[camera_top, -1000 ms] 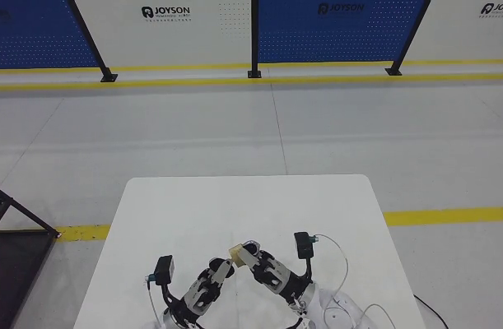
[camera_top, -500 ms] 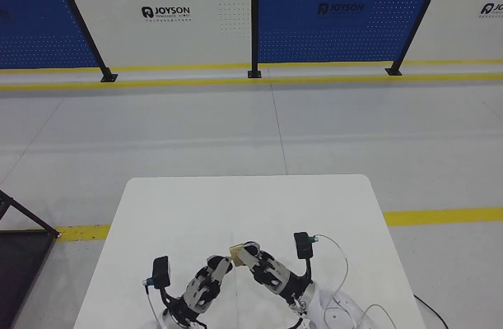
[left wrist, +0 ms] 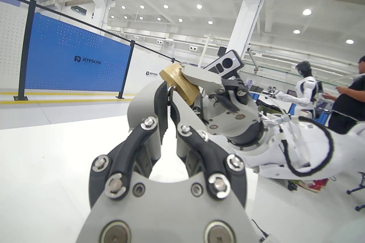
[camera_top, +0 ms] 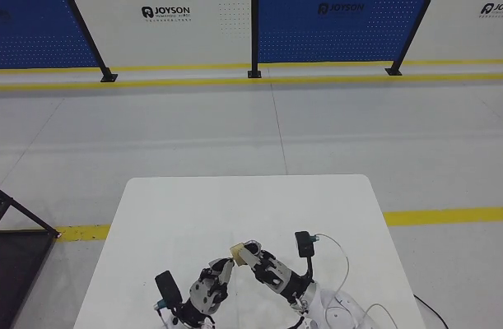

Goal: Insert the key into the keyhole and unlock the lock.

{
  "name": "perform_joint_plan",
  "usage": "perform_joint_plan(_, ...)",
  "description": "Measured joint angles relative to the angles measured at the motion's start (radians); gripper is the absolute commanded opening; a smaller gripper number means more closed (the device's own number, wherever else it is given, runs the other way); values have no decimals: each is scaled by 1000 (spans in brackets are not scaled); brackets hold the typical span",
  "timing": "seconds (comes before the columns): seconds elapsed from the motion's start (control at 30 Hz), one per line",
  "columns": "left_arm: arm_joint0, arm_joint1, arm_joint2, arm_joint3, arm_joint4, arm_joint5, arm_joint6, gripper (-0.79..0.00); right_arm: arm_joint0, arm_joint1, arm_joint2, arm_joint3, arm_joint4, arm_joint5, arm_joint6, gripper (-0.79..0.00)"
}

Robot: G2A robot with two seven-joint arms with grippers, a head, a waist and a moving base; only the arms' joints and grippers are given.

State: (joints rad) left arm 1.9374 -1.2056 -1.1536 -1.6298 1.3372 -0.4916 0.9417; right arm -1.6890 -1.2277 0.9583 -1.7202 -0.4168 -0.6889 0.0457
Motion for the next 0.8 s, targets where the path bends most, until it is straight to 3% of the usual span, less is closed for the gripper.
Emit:
perform_joint_plan(0.33, -30, -4, 32, 48, 137, 165, 140, -785, -2, 3, 3, -3, 9, 8, 4, -785)
perform_joint_plan(0.8, -54, -9, 57, 94, 242, 378, 212, -785, 0, 5, 2, -5, 21, 19, 9, -785)
